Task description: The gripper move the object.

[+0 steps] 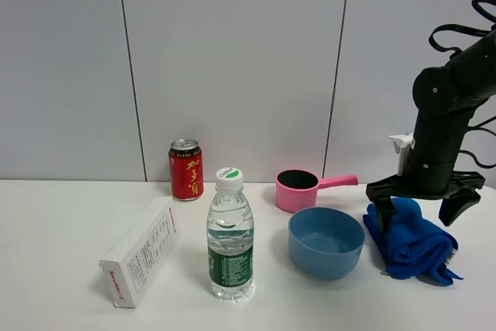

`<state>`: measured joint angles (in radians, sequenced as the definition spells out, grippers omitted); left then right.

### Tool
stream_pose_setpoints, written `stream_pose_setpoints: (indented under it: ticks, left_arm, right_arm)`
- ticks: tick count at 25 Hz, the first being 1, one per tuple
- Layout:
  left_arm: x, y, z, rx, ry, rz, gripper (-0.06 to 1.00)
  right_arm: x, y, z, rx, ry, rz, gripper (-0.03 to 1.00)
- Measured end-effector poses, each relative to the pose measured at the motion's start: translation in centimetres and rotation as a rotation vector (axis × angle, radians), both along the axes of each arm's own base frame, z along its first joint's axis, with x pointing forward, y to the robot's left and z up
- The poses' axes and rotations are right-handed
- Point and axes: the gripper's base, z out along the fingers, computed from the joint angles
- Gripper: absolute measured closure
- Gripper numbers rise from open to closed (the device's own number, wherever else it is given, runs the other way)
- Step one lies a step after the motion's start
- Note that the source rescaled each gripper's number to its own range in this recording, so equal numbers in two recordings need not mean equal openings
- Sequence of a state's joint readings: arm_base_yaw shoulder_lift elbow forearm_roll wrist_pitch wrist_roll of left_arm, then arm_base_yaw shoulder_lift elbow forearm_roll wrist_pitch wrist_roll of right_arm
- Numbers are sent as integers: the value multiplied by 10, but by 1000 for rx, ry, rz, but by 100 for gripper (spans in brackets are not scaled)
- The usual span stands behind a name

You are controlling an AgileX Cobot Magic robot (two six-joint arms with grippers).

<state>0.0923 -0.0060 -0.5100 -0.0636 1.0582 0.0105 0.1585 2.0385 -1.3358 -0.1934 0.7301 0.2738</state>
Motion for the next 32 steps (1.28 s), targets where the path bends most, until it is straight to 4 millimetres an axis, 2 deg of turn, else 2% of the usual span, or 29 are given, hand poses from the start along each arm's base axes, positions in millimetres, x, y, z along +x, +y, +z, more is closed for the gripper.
stream_pose_setpoints:
  ticks: [4,9,13,17,20,23,27,32]
  left_arm:
    - [0,0,0,0,0,0,-6]
    - [0,0,0,0,0,0,-6]
    - [0,0,0,0,0,0,-6]
    - [0,0,0,0,0,0,-6]
    - [0,0,0,0,0,0,-6]
    - [0,0,0,0,0,0,-6]
    - [0,0,0,0,0,0,-6]
    - [0,0,0,0,0,0,-6]
  right_arm:
    - [-2,0,23,11,-55,-1,-3]
    - [-16,-2,82,38,-171,-13,-3]
    - [-39,-6,142,48,-304,14,-3]
    - [-72,-11,201,53,-468,50,-3]
    - [-95,-23,233,31,-570,42,-3]
    - [-110,-42,248,-15,-603,8,-3]
    - [-124,-63,255,-72,-583,-12,-3]
    - [-156,-65,250,-3,-595,9,-3]
